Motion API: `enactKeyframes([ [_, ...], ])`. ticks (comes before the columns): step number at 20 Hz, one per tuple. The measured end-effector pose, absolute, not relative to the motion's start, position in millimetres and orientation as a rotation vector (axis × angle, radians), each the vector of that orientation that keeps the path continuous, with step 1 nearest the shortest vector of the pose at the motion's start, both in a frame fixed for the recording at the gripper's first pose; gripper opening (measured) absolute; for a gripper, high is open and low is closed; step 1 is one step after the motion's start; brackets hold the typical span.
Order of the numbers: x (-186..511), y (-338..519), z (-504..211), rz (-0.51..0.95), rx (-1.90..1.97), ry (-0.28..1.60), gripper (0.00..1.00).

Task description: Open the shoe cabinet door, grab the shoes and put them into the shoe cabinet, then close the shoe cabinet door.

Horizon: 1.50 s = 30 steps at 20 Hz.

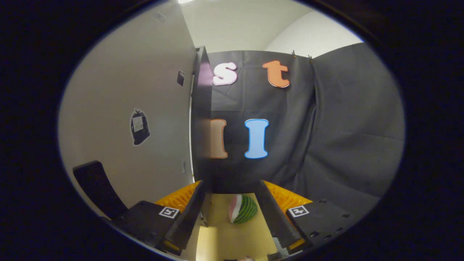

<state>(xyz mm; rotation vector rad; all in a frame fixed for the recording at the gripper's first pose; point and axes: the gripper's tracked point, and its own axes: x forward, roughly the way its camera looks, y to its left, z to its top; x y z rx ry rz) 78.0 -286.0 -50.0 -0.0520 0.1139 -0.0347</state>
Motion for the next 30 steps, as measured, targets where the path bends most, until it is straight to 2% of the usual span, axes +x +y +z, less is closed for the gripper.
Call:
enactKeyframes([
  [5,76,-262,-49,-0.037,-0.060,0.109,0.92],
  [13,71,-162,-46,-0.026,-0.083,0.081,0.91],
  [25,116,13,-54,0.075,-0.114,0.044,0.92],
  [30,146,41,-59,0.079,-0.085,0.049,0.93],
])
